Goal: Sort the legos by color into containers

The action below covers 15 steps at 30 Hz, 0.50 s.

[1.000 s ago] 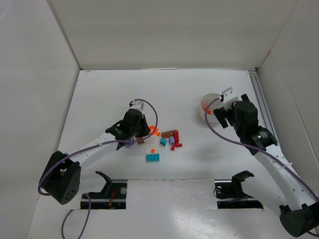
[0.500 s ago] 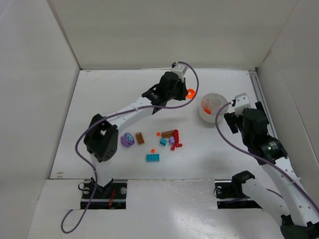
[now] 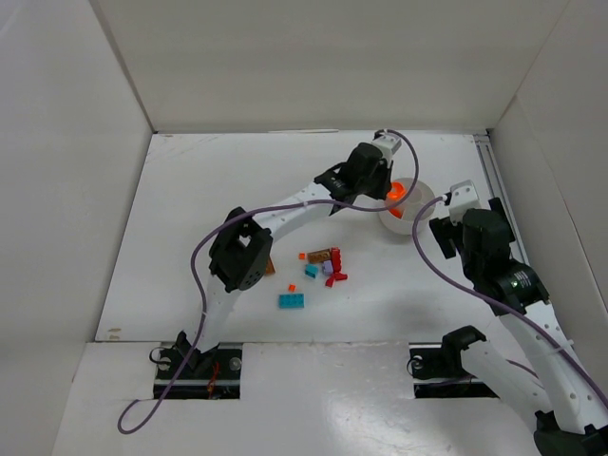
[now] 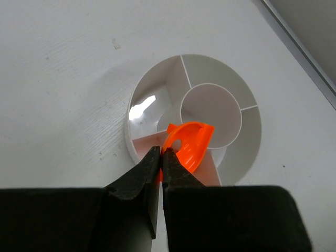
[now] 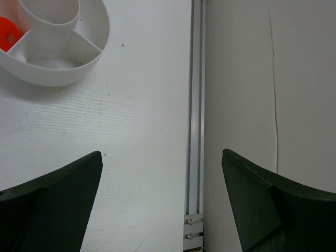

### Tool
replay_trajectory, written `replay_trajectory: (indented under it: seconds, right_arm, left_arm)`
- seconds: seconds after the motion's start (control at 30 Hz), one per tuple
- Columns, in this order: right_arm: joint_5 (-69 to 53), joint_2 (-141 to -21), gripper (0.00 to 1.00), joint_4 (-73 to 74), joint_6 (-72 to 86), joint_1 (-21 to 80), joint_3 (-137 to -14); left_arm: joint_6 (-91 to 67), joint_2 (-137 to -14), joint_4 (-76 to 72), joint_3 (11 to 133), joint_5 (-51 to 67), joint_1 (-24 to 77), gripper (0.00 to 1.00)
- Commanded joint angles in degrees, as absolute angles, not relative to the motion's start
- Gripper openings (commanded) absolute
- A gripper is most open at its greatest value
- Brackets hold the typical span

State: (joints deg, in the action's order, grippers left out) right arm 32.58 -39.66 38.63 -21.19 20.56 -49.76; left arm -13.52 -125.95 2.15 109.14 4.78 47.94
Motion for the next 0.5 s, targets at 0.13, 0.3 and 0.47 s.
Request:
replay_trajectory:
  seconds: [0.13, 0.3, 0.47]
  right_arm:
    - [33.7, -40.2, 1.0, 38.2, -20.2, 20.2, -50.2]
    - [33.7, -40.2, 1.0, 38.2, -20.2, 20.2, -50.2]
    - [33.7, -40.2, 1.0, 38.2, -20.2, 20.2, -50.2]
  left_arm:
    - [-11.7, -126.1, -4.9, 108.8, 8.3, 47.5, 0.0]
    - [-10.5, -126.7, -3.5, 110.0, 6.9, 47.5, 0.0]
    - [-9.4, -127.2, -3.5, 108.8, 9.2, 47.5, 0.03]
